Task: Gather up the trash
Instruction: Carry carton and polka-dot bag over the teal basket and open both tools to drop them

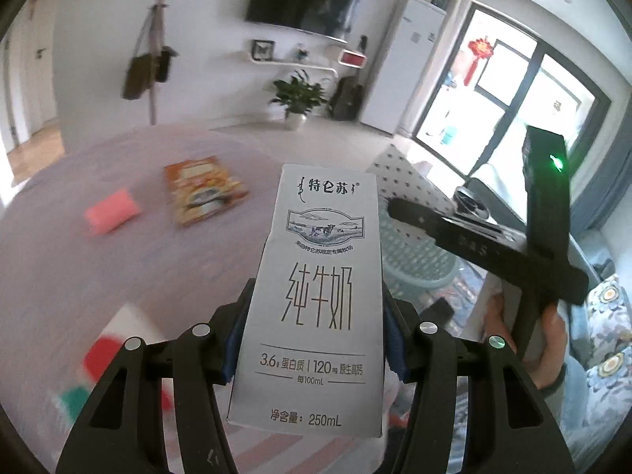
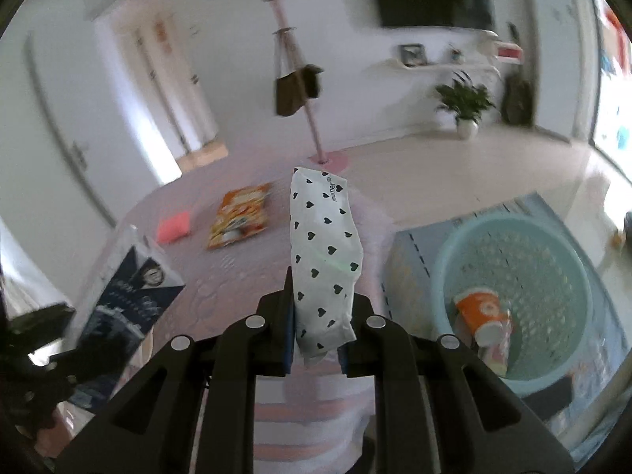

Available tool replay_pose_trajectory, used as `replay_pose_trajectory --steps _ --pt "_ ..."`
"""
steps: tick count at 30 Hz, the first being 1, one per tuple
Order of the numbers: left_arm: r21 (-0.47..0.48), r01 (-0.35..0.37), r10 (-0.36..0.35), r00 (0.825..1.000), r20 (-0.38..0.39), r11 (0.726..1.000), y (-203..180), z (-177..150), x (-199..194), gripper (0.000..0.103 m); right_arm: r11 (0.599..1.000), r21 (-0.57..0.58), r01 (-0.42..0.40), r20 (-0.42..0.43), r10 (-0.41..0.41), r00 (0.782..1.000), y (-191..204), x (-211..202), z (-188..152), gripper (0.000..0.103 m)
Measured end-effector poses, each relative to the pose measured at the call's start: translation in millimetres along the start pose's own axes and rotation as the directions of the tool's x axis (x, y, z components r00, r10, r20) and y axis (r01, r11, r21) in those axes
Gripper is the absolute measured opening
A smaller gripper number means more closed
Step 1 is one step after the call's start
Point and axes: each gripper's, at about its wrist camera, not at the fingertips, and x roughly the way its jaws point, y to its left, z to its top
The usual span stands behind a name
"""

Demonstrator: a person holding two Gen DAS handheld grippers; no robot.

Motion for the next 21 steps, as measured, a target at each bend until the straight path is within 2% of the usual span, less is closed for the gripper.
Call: replay_pose_trajectory --steps 2,4,12,17,21 --pt "0.021 0.025 -0.025 1.000 -0.007 0.999 -14 16 18 0.054 0.998 0.035 0.048 0.022 -0.049 0.999 -20 -4 2 0.014" --pt "0.041 0.056 -0.056 0.998 -0.014 0.998 -29 27 34 0.054 0.994 0.090 0.059 0.024 -0.061 0.998 -44 -6 3 0.014" --pt "0.082 0.141 -0.137 0.989 -0.051 0.987 -83 62 103 0.054 0.952 0.257 0.167 -0.027 -0.166 0.986 -133 4 -9 0.014" --pt "0.082 0.170 -0.165 0.984 -0.071 0.982 -105 74 145 0.054 0.929 0.288 0.230 -0.068 -0.220 0.973 -164 15 -21 0.015" --pt "0.029 0.187 -0.183 0.978 -0.102 0.982 -111 79 177 0.052 0.909 0.316 0.270 -0.100 -0.251 0.963 -182 25 -28 0.015"
